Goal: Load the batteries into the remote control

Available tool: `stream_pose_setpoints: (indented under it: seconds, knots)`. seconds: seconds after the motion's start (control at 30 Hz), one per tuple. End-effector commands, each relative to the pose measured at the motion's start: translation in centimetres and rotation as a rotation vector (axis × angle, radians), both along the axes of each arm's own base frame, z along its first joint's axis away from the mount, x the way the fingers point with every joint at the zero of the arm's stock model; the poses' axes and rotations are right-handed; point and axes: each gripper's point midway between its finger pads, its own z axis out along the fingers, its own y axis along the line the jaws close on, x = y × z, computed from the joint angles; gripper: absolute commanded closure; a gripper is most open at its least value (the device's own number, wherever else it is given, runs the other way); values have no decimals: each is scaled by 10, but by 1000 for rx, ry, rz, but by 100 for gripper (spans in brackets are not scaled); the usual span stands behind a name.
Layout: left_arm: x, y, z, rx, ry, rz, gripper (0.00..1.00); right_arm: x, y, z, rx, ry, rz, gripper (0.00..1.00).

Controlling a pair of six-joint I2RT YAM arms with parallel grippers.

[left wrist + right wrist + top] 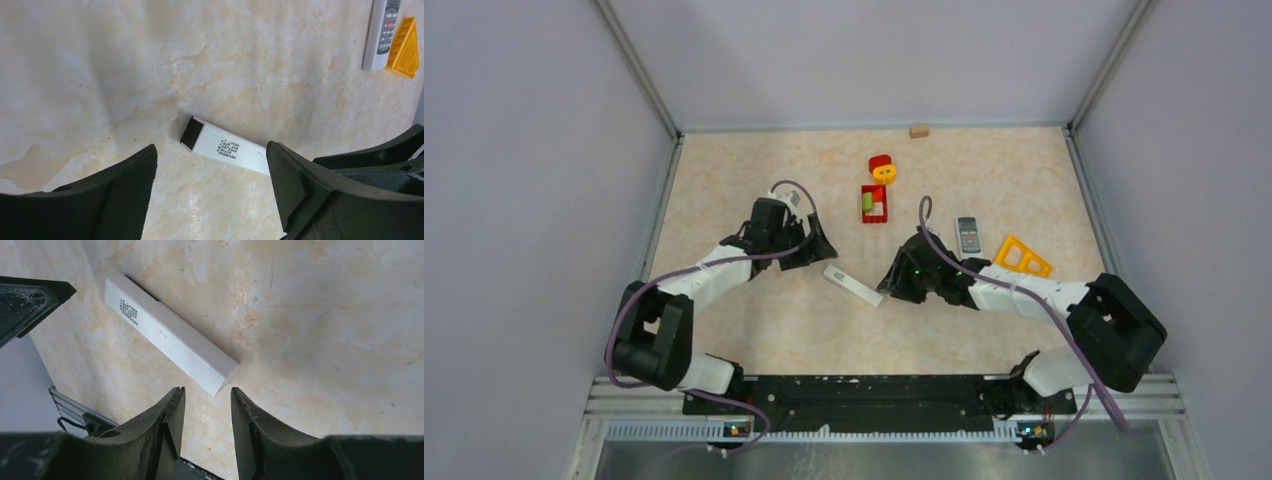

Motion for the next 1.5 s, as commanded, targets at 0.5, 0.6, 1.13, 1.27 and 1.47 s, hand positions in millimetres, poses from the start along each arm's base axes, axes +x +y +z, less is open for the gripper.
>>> stream_pose_setpoints:
  seconds: [0.5, 0.6, 1.13, 1.27, 1.47]
  knots:
    - [6, -16, -22, -26, 26, -105, 47, -1, 15, -12, 67, 62, -2, 70]
    - [3, -17, -27, -28, 38, -112, 49, -2, 14, -16, 62, 74, -8, 70]
    - [-11, -19, -51, -48, 99, -141, 79, -4, 22, -31, 102, 124, -23, 71]
    - [-14, -15, -58, -28, 117, -136, 80, -3, 22, -30, 97, 120, -25, 70]
    - [-13, -12, -54, -20, 110, -123, 74, 0, 4, -14, 47, 57, -56, 57]
